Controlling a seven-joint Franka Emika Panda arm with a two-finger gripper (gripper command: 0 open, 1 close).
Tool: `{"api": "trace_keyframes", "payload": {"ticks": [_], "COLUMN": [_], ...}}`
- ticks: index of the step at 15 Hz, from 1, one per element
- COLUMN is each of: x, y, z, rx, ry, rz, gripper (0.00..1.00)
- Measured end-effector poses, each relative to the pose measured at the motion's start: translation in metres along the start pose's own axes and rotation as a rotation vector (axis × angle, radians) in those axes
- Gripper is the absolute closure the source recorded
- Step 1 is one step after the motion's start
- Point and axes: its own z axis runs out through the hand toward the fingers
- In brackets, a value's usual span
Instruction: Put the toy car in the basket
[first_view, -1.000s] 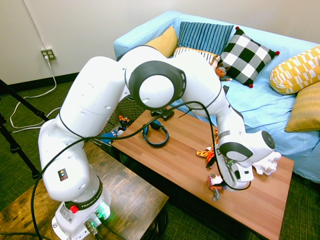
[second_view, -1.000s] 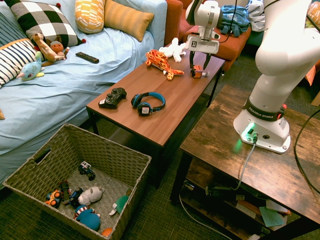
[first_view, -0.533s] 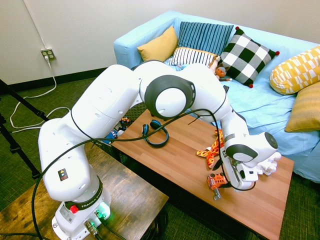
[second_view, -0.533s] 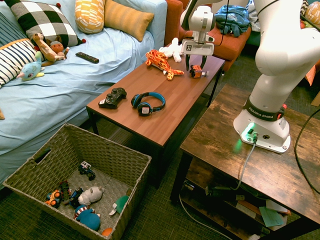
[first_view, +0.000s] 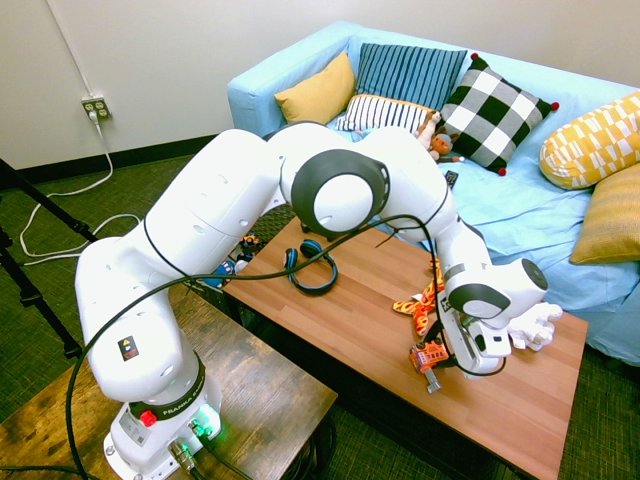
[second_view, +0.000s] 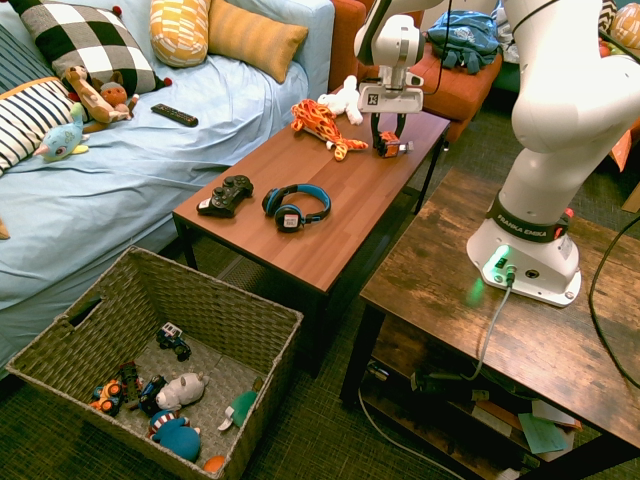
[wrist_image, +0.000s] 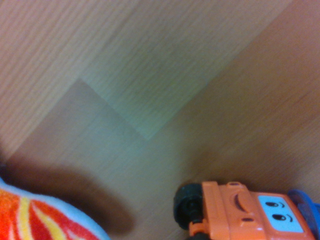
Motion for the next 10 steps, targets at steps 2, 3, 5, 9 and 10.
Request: {"api": "trace_keyframes", "payload": {"ticks": [2, 3, 5, 9, 10], "x": [0.0, 0.001, 0.004, -0.018, -0.037], "y": [0.0, 0.002, 0.019, 0.066, 0.067], "z": [-0.001, -0.002, -0.007, -0.068, -0.084], "rx": [0.0, 0.003, 0.034, 0.15, 0.169], "ry": [0.001, 0.004, 0.024, 0.108, 0.147], "rz": [-0.003, -0.009, -0.029, -0.096, -0.126], "gripper": [1.0, 1.0, 1.0, 1.0, 1.0]}}
